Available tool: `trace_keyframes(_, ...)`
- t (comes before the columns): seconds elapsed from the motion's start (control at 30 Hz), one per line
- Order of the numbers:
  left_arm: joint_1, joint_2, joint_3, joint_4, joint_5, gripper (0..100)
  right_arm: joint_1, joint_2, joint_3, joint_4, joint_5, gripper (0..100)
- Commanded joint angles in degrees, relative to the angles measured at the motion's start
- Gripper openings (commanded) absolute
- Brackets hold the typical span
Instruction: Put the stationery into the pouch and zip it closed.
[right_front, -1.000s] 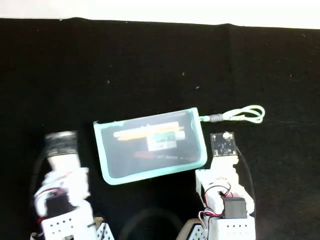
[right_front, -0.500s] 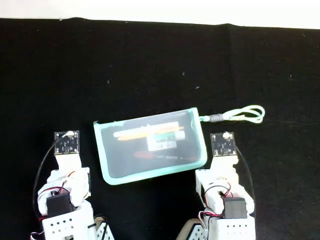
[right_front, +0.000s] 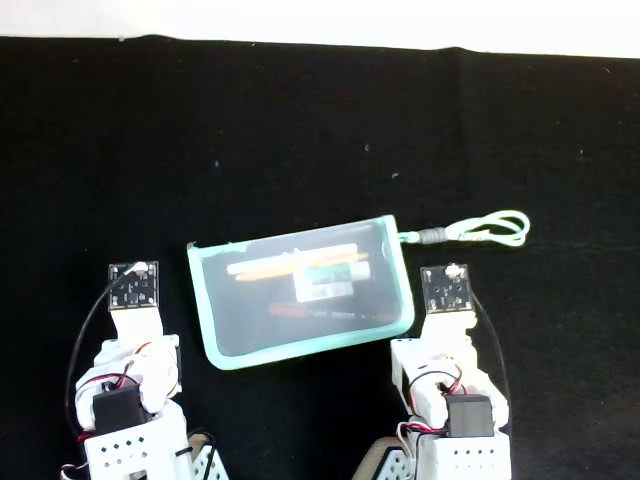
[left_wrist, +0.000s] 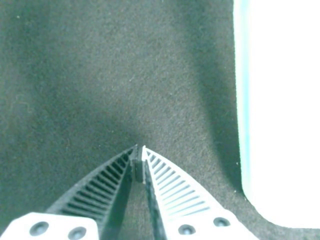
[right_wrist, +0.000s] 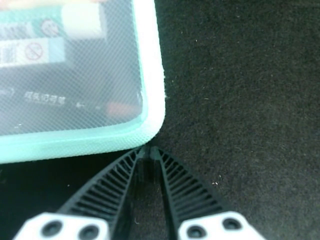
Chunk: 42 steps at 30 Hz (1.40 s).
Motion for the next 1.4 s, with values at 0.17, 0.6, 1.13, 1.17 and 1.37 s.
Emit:
trace_keyframes(0.17, 0.8, -0.1, 0.7, -0.8, 0.4, 1, 0.4, -0.7, 7.5, 0.2, 0.6, 0.6)
trace_keyframes(0.6, 1.2, -0.1, 0.7, -0.8, 0.4, 1, 0.4, -0.7, 7.5, 0.2, 0.6, 0.6)
trace_keyframes(1.13, 2.8, -0.1, 0.7, -8.2, 0.5, 1, 0.4, -0.7, 7.5, 0.2, 0.6, 0.6)
trace_keyframes(1.17, 2.6, -0.1, 0.7, -11.6, 0.5, 1, 0.4, -0.7, 7.5, 0.2, 0.6, 0.6)
trace_keyframes(1.37, 2.7, -0.1, 0.7, -25.9, 0.4, 1, 0.4, -0.7, 7.5, 0.2, 0.6, 0.6)
